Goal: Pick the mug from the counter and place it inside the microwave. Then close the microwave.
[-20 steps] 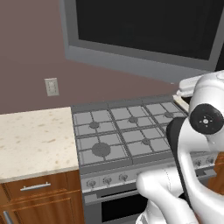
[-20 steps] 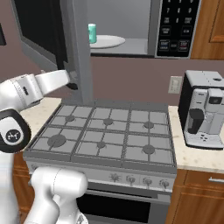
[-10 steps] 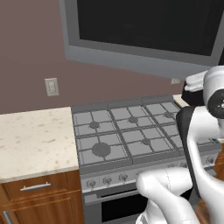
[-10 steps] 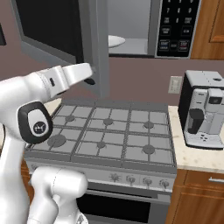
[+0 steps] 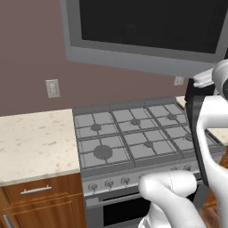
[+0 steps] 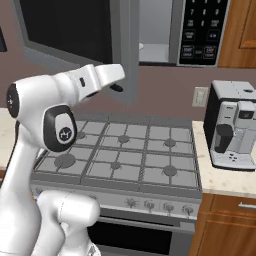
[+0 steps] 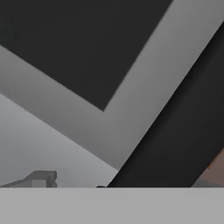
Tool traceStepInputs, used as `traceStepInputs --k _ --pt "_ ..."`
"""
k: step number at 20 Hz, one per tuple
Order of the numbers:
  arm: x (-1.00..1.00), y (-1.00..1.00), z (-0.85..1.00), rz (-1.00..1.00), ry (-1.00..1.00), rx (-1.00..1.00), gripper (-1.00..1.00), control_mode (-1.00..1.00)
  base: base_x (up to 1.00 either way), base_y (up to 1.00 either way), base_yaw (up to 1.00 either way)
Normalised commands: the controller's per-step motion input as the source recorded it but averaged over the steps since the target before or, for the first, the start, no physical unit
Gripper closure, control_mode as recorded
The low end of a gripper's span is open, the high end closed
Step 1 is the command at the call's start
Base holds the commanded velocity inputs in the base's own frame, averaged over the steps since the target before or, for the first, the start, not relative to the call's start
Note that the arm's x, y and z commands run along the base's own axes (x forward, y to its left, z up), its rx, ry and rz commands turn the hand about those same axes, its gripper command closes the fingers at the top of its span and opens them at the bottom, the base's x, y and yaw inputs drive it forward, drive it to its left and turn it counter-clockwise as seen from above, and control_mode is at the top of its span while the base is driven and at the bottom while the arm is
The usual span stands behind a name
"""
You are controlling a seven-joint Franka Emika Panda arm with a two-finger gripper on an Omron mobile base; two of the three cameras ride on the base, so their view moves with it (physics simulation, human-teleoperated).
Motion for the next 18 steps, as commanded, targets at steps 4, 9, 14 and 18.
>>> traceStepInputs --k 4,9,14,18 --pt "0.39 0.00 0.00 0.03 0.06 0.00 -1.00 -1.00 0.00 0.00 0.00" --pt "0.39 0.00 0.00 0.02 0.05 0.00 -1.00 -1.00 0.00 0.00 0.00" --pt "0.48 0.00 0.00 0.00 0.03 0.00 -1.00 -1.00 0.00 0.00 0.00" --pt "0.54 0.00 0.00 0.00 0.02 0.00 -1.00 -1.00 0.00 0.00 0.00"
